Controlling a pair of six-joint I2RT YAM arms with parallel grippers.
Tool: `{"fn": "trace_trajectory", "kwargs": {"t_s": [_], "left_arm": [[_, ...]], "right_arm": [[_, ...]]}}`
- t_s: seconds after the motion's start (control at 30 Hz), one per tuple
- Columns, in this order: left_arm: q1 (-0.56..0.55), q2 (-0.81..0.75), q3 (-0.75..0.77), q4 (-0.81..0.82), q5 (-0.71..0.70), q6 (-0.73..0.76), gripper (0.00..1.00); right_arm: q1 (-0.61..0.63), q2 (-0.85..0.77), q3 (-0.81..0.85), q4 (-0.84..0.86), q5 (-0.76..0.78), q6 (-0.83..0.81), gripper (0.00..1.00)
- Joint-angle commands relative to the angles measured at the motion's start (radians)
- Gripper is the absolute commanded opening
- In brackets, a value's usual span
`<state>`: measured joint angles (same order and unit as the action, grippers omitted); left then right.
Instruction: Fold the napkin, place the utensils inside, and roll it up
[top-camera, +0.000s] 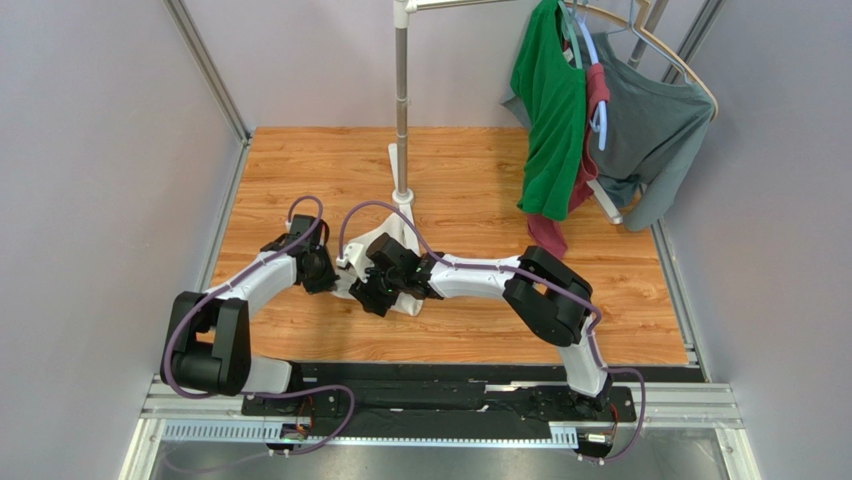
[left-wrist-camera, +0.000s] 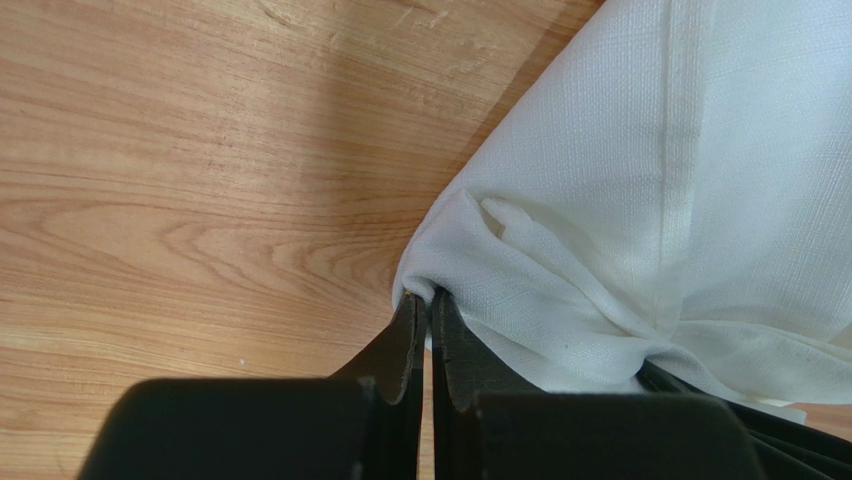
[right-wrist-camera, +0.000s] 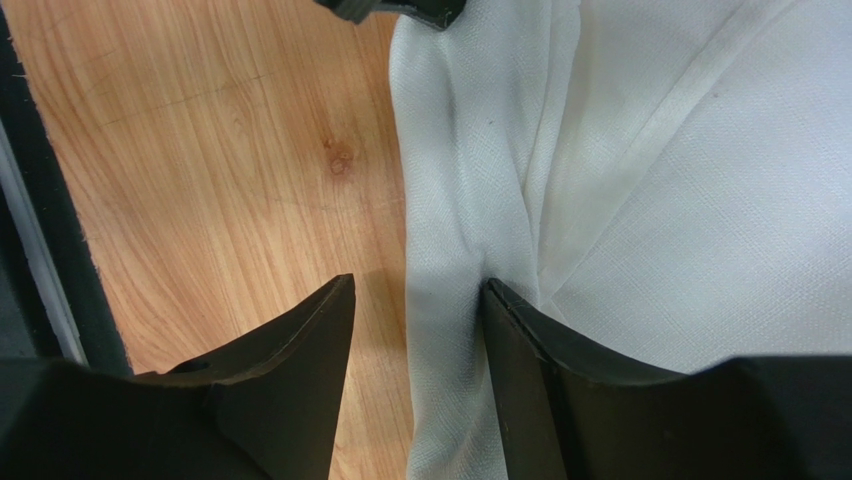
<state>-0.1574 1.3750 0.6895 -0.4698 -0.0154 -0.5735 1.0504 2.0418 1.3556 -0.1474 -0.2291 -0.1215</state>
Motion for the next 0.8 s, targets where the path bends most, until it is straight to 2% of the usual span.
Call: {"fn": "trace_trajectory", "kwargs": {"t_s": [0.0, 0.03, 0.1, 0.13, 0.17, 0.23, 0.27, 0.3, 0.37, 0.5, 0.77], "left_arm": [[0.001, -0.002, 0.001, -0.001, -0.003, 0.026, 0.05], [0.001, -0.032, -0.004, 0.002, 0.003, 0.017, 0.08], [0.001, -0.072, -0.005, 0.010, 0.008, 0.008, 0.20], [0.001, -0.115, 0.001, -0.007, 0.009, -0.005, 0.26], [0.001, -0.138, 0.008, -0.019, 0.003, -0.009, 0.39], [0.001, -0.198, 0.039, -0.056, -0.026, -0.014, 0.50], [0.002, -0.214, 0.051, -0.097, -0.052, -0.017, 0.58], [0.002, -0.231, 0.073, -0.116, -0.063, -0.020, 0.61], [0.009, -0.278, 0.088, -0.160, -0.080, -0.032, 0.65], [0.022, -0.379, 0.070, -0.185, -0.113, -0.058, 0.66], [0.025, -0.588, -0.050, -0.211, -0.207, -0.120, 0.67]], "right_arm": [[0.002, 0.057, -0.019, -0.017, 0.120, -0.001, 0.54], [0.003, 0.061, -0.024, -0.020, 0.140, 0.014, 0.52], [0.002, 0.069, -0.052, -0.017, 0.178, 0.034, 0.46], [0.002, 0.072, -0.062, -0.015, 0.189, 0.054, 0.44], [0.002, 0.072, -0.078, -0.017, 0.198, 0.063, 0.40], [0.003, 0.077, -0.098, -0.017, 0.221, 0.080, 0.36], [0.003, 0.077, -0.104, -0.017, 0.224, 0.097, 0.30], [0.003, 0.080, -0.118, -0.017, 0.220, 0.105, 0.27], [0.003, 0.080, -0.125, -0.029, 0.195, 0.115, 0.17], [0.003, 0.064, -0.118, -0.081, 0.053, 0.181, 0.02], [0.002, 0.049, -0.073, -0.089, -0.191, 0.301, 0.00]]}}
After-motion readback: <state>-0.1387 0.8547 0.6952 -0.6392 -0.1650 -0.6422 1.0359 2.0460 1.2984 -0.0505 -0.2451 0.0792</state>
